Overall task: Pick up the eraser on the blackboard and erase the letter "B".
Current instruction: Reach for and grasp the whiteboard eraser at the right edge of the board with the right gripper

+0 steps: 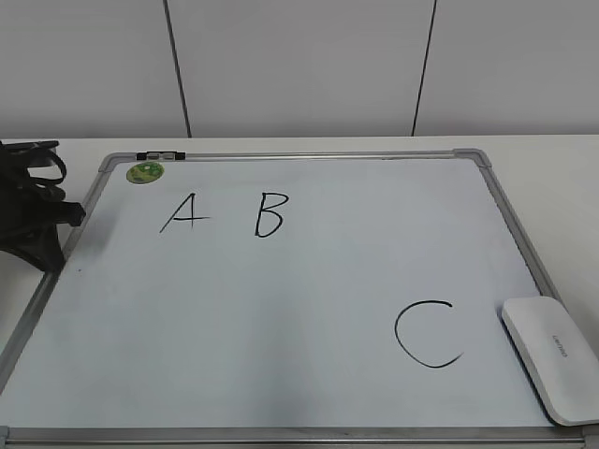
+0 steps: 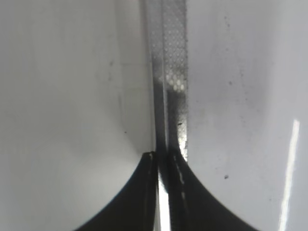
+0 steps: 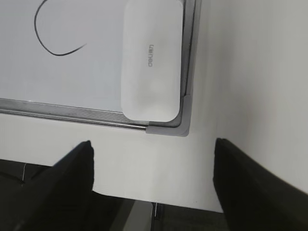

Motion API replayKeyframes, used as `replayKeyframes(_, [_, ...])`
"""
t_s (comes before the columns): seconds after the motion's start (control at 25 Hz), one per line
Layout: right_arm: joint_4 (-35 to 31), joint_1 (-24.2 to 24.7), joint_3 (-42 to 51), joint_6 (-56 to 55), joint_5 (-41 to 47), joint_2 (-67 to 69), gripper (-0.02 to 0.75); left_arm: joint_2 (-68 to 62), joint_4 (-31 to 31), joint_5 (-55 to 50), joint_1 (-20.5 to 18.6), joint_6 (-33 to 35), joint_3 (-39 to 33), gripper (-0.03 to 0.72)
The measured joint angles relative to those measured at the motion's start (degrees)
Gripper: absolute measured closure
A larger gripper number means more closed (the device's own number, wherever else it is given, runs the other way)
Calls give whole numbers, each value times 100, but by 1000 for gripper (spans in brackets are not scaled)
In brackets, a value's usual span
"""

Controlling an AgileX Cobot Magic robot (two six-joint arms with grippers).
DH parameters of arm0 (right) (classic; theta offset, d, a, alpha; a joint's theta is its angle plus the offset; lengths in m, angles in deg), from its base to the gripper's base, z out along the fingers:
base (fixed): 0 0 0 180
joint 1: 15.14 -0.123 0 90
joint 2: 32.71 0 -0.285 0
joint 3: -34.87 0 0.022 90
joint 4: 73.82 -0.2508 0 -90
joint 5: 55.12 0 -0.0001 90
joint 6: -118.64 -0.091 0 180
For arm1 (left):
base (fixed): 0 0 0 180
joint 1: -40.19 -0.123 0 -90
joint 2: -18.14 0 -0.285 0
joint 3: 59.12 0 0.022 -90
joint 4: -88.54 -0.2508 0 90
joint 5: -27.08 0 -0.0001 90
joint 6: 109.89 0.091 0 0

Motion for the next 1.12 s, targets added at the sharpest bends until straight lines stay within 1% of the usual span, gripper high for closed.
replayKeyframes(0.08, [-19,-24,-36,9,-21,189,147,0,0,0,0,0,0,677])
replayKeyframes(0.32, [-29,-404,-239,-73,-152,656,147,0,27,0,0,0,0,677])
replayKeyframes(0.56, [-29,-429,-245,-129,-394,1219,146,0,40,0,-4,0,0,677])
replayKeyframes(0.84, [-41,-429,-252,-35,-1006,1991,89,0,54,0,-4,0,0,677])
replayKeyframes(1.12, [-279,-429,-274,241,-1434,2732,86,0,54,0,-4,0,0,678])
